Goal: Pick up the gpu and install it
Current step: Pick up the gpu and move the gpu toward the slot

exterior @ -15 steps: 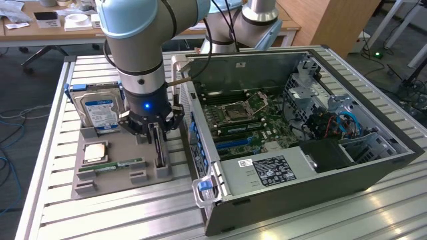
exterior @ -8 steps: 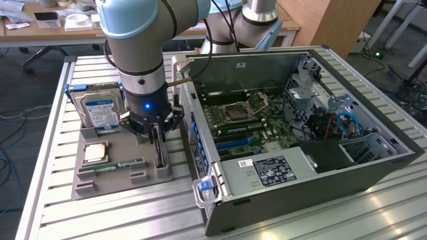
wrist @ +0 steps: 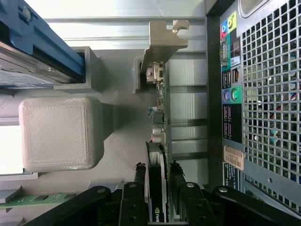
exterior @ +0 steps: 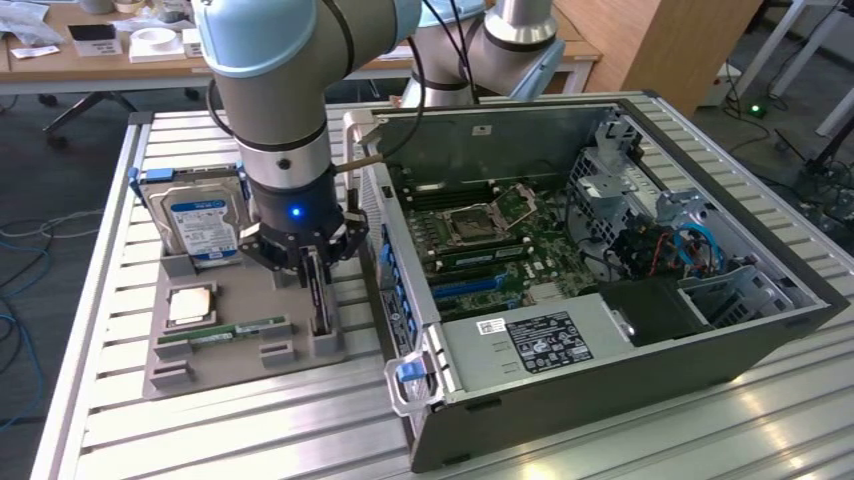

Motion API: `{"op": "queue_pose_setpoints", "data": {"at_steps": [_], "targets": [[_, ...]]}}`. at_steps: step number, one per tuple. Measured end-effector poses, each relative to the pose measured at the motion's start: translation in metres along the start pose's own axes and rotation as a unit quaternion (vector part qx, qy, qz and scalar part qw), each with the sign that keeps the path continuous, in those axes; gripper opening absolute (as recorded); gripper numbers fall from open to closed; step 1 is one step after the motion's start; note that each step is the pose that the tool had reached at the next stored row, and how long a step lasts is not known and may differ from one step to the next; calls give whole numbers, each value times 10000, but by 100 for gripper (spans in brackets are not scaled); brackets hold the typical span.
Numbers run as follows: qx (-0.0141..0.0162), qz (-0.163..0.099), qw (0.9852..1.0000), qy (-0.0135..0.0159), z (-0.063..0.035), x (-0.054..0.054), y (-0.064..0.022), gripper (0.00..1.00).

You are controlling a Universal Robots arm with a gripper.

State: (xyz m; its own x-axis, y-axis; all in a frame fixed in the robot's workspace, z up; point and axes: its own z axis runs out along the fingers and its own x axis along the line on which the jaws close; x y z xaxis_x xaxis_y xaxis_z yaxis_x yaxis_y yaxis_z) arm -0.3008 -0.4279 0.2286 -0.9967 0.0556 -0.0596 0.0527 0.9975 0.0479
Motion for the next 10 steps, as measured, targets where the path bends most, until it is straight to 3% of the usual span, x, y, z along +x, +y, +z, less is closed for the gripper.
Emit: {"op": "queue_pose_setpoints", "data": {"at_steps": [10], "targets": [[-6, -60, 10000, 3, 0, 0, 0, 35]]}}
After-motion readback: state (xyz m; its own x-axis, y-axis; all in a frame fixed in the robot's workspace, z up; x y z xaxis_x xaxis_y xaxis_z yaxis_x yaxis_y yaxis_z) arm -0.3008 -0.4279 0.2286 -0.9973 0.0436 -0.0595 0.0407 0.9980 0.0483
